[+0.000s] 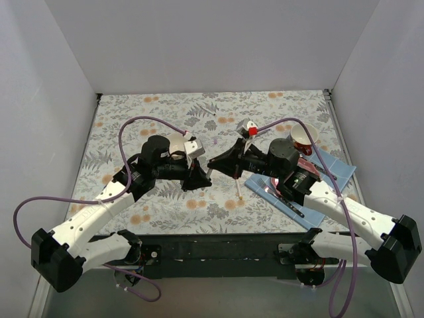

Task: Insert the pens into the pen caps
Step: Push the cap all the way onto the barrel until it clicks

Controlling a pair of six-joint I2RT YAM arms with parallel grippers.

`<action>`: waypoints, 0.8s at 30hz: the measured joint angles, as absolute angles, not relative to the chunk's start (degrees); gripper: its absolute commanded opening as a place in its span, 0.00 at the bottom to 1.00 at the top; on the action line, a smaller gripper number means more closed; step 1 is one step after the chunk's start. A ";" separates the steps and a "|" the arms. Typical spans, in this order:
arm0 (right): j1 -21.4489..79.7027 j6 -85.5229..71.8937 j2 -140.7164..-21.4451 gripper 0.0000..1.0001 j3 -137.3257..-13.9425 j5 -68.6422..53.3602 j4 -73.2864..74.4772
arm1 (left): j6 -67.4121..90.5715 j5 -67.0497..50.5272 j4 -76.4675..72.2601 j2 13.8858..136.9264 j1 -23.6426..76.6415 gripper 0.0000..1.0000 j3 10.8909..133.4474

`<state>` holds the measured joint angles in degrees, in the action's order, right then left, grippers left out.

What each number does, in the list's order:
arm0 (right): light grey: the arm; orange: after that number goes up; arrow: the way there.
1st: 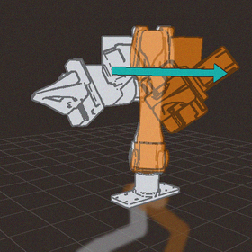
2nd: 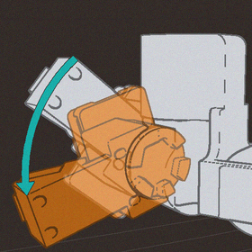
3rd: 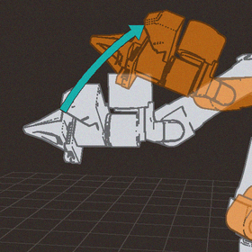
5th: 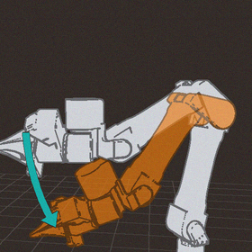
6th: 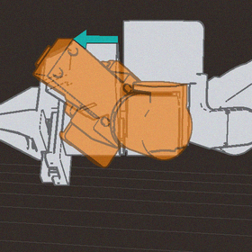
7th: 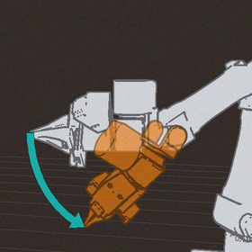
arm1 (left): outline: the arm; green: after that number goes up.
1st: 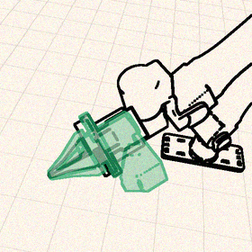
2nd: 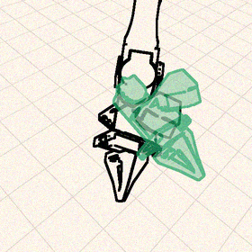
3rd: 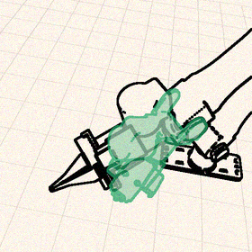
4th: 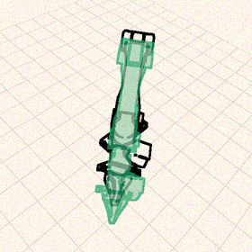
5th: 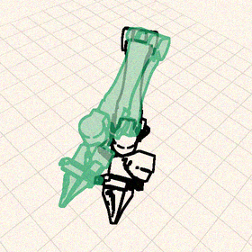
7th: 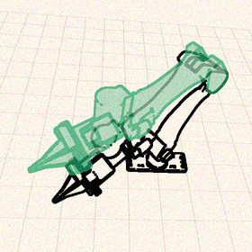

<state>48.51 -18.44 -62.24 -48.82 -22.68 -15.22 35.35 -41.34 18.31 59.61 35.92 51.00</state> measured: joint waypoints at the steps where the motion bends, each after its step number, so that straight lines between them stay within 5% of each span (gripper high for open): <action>1: 48.36 -18.94 -61.91 0.01 -47.86 -22.79 -16.12 | 35.29 -41.41 18.65 59.75 35.97 0.00 51.00; 24: 46.81 -32.86 -58.19 0.01 -29.63 -20.05 -40.97 | 37.19 -45.08 19.94 62.92 36.18 0.00 51.05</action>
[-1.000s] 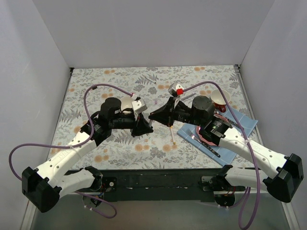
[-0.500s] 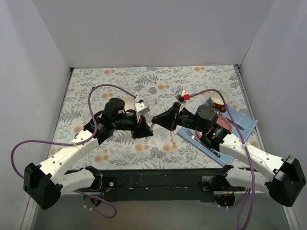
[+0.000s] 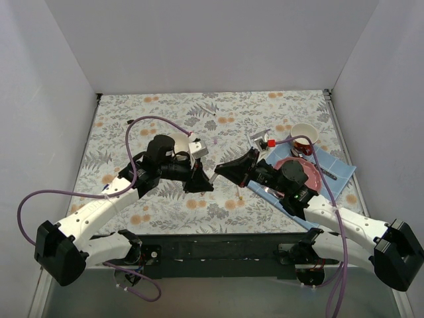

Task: Insert the pens into the pen caps
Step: Push the cap all the way onto the barrel until it clicks

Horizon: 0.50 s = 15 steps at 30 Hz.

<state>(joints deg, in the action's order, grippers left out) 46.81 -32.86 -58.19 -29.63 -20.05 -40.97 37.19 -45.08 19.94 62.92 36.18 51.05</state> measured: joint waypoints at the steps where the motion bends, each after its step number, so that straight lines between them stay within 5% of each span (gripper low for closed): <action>1: 46.81 -32.86 -58.15 0.01 -29.10 -20.05 -42.09 | 37.56 -45.65 19.68 63.16 36.18 0.00 51.05; 15: 46.87 -29.80 -59.75 0.01 -30.26 -18.00 -41.08 | 39.13 -44.80 18.94 65.19 35.68 0.00 51.59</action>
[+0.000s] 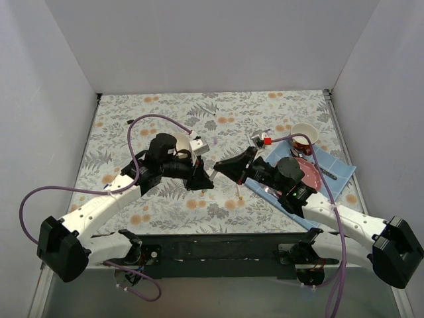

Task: Insert the pens into the pen caps
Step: Push the cap all the way onto the barrel until it clicks

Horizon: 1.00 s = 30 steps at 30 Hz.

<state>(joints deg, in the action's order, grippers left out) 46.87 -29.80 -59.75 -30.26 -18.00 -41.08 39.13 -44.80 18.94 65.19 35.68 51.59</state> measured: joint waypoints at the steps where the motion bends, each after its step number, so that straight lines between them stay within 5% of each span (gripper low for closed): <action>1: 47.00 -29.87 -59.77 0.01 -30.61 -17.10 -39.81 | 38.98 -44.07 19.16 65.32 35.68 0.00 51.59; 14: 52.47 -33.98 -61.12 0.01 -38.72 -1.78 -22.81 | 37.52 -38.85 20.99 66.22 35.68 0.00 52.47; 30: 52.99 -25.54 -69.14 0.01 -55.53 -3.55 -0.78 | 32.53 -32.97 22.02 66.81 35.83 0.00 52.47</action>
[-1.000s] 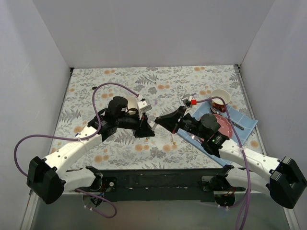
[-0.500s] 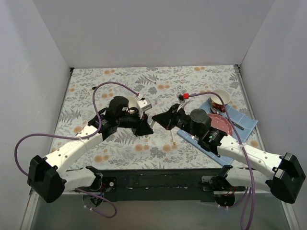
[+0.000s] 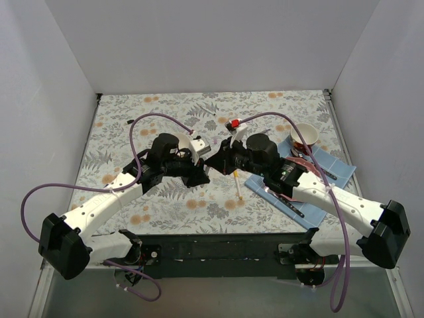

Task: Insert the pens into the pen caps
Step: Push the cap all the way onto the barrel until it clicks

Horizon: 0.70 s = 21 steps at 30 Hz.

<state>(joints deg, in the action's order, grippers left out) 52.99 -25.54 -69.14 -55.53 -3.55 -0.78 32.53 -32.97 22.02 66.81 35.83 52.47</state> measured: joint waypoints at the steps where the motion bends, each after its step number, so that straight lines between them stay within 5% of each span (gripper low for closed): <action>1: 52.93 -24.82 -69.52 0.01 -56.01 -4.34 -0.34 | 32.25 -32.73 22.13 66.81 35.94 0.00 52.47; 11: 51.16 -22.87 -69.78 0.03 -56.51 -8.49 0.08 | 31.33 -32.14 21.98 66.65 36.25 0.00 52.47; 15: 49.54 -24.91 -69.23 0.31 -57.78 -9.52 0.56 | 32.08 -32.88 19.11 66.52 36.25 0.00 52.45; 21: 48.66 -27.79 -66.83 0.53 -60.40 -11.92 3.81 | 34.48 -31.90 8.03 62.98 35.27 0.00 52.45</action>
<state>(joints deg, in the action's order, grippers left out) 48.66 -27.79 -66.83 -60.40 -11.92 3.81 34.48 -31.90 8.03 62.98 35.27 52.45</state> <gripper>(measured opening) 0.436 0.147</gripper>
